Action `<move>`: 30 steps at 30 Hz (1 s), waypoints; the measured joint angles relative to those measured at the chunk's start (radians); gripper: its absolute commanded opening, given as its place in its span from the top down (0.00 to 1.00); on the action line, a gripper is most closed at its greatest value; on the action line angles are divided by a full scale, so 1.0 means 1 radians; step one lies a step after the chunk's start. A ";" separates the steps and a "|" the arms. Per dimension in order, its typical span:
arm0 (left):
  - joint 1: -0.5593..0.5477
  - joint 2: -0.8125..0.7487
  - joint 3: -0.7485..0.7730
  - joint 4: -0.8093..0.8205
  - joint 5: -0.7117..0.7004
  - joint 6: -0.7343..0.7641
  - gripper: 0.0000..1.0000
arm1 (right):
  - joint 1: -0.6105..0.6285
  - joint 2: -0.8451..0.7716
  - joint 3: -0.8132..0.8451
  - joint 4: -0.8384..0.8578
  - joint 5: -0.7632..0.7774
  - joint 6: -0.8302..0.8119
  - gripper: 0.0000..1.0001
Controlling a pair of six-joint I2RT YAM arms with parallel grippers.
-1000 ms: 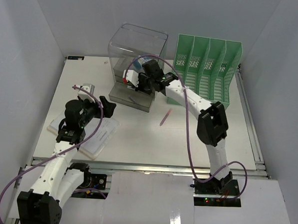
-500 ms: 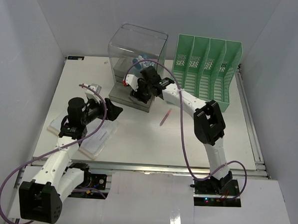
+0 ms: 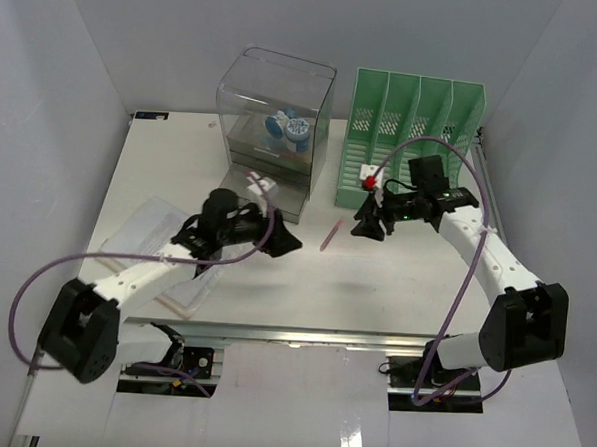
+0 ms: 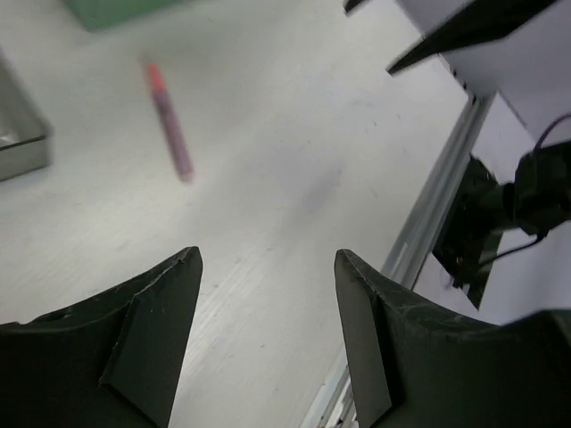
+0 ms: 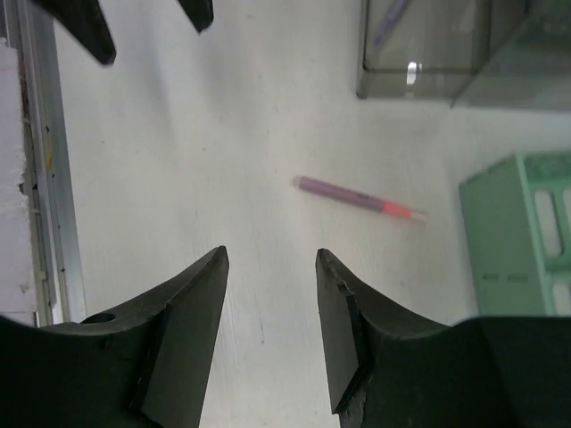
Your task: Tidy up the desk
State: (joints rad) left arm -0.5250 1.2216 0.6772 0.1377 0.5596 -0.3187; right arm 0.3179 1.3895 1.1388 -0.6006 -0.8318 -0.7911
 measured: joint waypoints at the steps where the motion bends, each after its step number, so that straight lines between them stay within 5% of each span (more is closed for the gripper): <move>1: -0.059 0.069 0.049 0.003 -0.026 0.003 0.28 | -0.051 -0.010 -0.029 -0.005 -0.028 -0.001 0.49; 6: -0.228 0.442 0.366 -0.038 -0.203 0.016 0.29 | -0.261 -0.080 -0.118 -0.016 -0.085 -0.006 0.48; 14: -0.327 0.901 0.833 -0.257 -0.507 0.082 0.33 | -0.296 -0.228 -0.204 -0.014 -0.075 -0.010 0.48; 30: -0.341 0.963 0.905 -0.406 -0.723 0.187 0.44 | -0.323 -0.234 -0.204 -0.012 -0.087 -0.009 0.47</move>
State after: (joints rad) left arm -0.8661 2.1842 1.5820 -0.2685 -0.1630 -0.1313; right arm -0.0051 1.1560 0.9348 -0.6121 -0.9189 -0.8000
